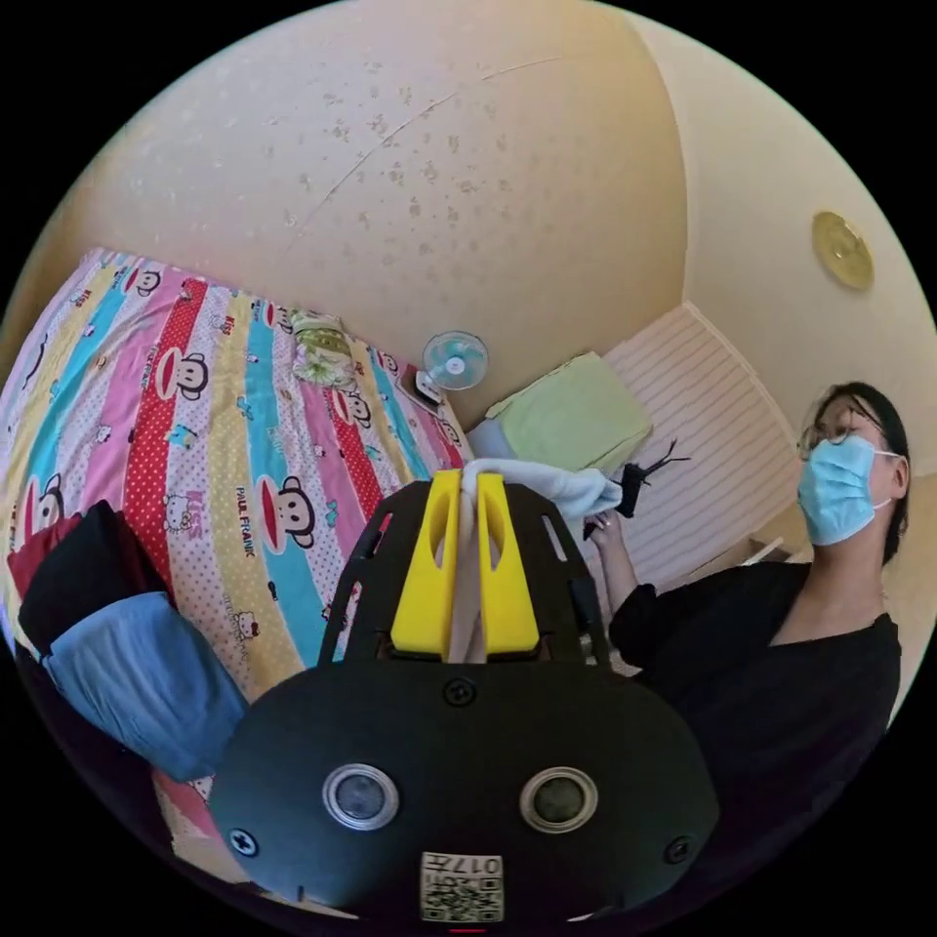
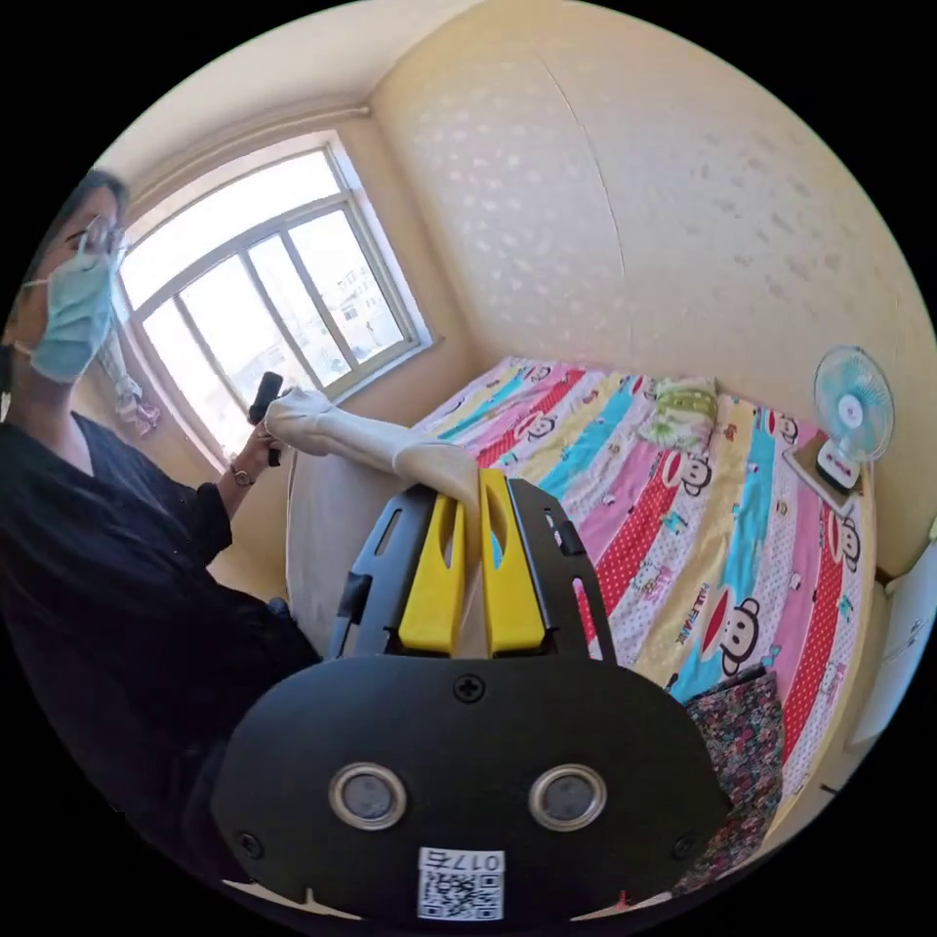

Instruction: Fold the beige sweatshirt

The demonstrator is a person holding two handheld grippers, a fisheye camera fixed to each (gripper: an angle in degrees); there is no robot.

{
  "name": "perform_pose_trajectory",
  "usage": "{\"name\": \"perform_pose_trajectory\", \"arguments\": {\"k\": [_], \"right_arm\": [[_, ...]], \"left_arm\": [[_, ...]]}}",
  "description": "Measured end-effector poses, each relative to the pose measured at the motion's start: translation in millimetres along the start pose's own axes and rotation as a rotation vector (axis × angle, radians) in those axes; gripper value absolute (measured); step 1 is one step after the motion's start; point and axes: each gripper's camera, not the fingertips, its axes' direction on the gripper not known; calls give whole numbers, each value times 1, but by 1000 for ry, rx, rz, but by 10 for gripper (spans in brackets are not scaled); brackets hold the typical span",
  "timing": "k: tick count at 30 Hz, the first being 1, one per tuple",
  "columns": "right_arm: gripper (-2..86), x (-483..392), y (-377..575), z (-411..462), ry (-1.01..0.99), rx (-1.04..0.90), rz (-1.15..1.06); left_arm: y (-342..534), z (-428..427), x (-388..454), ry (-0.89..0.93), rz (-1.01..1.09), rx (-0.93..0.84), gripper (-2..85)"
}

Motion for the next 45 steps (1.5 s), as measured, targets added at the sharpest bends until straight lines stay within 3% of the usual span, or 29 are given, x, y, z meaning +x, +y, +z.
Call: {"name": "perform_pose_trajectory", "arguments": {"k": [4,6,8,13,20,23,28,30,33,35,38,43,45], "right_arm": [[48,105,-39,147,133,-290,148],[54,146,-35,226,191,-488,262],[62,153,-24,250,170,-516,299],[90,134,46,272,106,-544,470],[102,71,174,292,-8,-855,736],[50,77,147,248,-72,-773,723],[26,138,74,139,252,-666,641],[20,170,44,71,465,-479,750],[30,184,27,32,393,-326,839],[47,178,26,43,280,-302,808],[88,160,40,106,168,-454,763],[120,152,72,206,147,-675,795],[102,162,66,211,152,-670,826]], "left_arm": [[-48,105,-140,-353,-257,-132,66],[-44,125,-183,-348,-376,-169,88],[-28,132,-207,-316,-409,-167,98],[60,160,-236,-311,-501,-398,100],[125,180,-243,-224,-654,-625,100],[120,178,-244,-241,-623,-700,100],[86,153,-249,-280,-551,-694,100],[76,148,-256,-270,-557,-686,101],[66,148,-269,-240,-594,-665,104],[63,155,-276,-236,-612,-675,108],[69,172,-289,-269,-641,-727,120],[51,162,-311,-406,-675,-718,96],[40,159,-320,-315,-631,-779,63]]}}
